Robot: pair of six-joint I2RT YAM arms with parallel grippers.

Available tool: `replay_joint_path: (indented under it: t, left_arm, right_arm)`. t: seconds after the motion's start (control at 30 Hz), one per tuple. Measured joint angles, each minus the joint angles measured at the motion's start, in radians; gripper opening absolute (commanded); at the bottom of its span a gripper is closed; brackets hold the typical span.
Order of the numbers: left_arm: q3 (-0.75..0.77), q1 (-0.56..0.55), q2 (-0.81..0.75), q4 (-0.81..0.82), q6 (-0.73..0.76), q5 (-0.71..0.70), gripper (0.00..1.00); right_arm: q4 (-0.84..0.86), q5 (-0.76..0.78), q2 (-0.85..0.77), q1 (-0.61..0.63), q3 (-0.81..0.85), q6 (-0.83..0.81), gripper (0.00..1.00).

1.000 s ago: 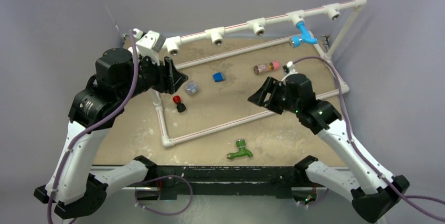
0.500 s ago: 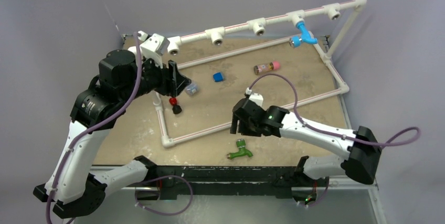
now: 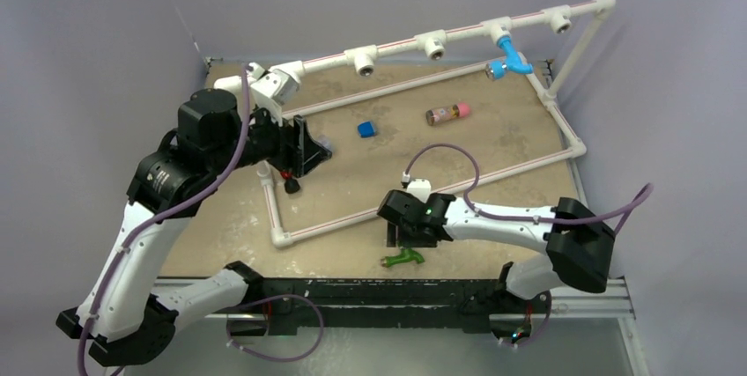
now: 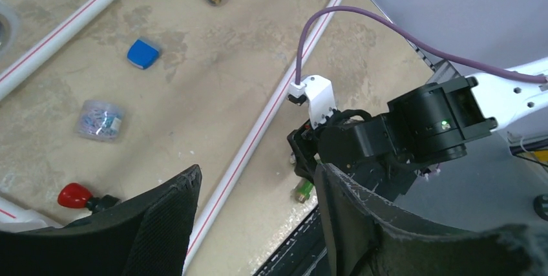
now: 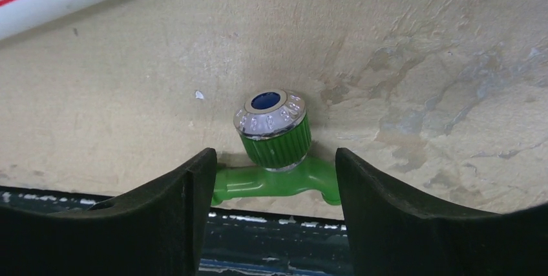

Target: Install the water faucets

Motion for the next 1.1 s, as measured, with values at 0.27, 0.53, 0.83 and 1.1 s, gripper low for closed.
replay_joint_path:
  t: [0.27, 0.53, 0.83, 1.1]
  left_arm:
    - [-0.058, 0.000, -0.003, -0.002, -0.029, 0.085, 0.66]
    - [-0.212, 0.000, -0.064, 0.010, -0.129, 0.171, 0.66]
    - [-0.401, -0.001, -0.131, 0.069, -0.276, 0.267, 0.66]
    - [-0.575, -0.003, -0.136, 0.100, -0.373, 0.345, 0.66]
  right_arm:
    - [0.040, 0.016, 0.082, 0.005, -0.021, 0.007, 0.56]
    - [0.089, 0.027, 0.090, 0.005, -0.043, 0.011, 0.24]
    - [0.115, 0.044, 0.049, 0.012, -0.079, 0.010, 0.00]
    - [0.051, 0.052, -0.094, 0.018, -0.034, 0.006, 0.00]
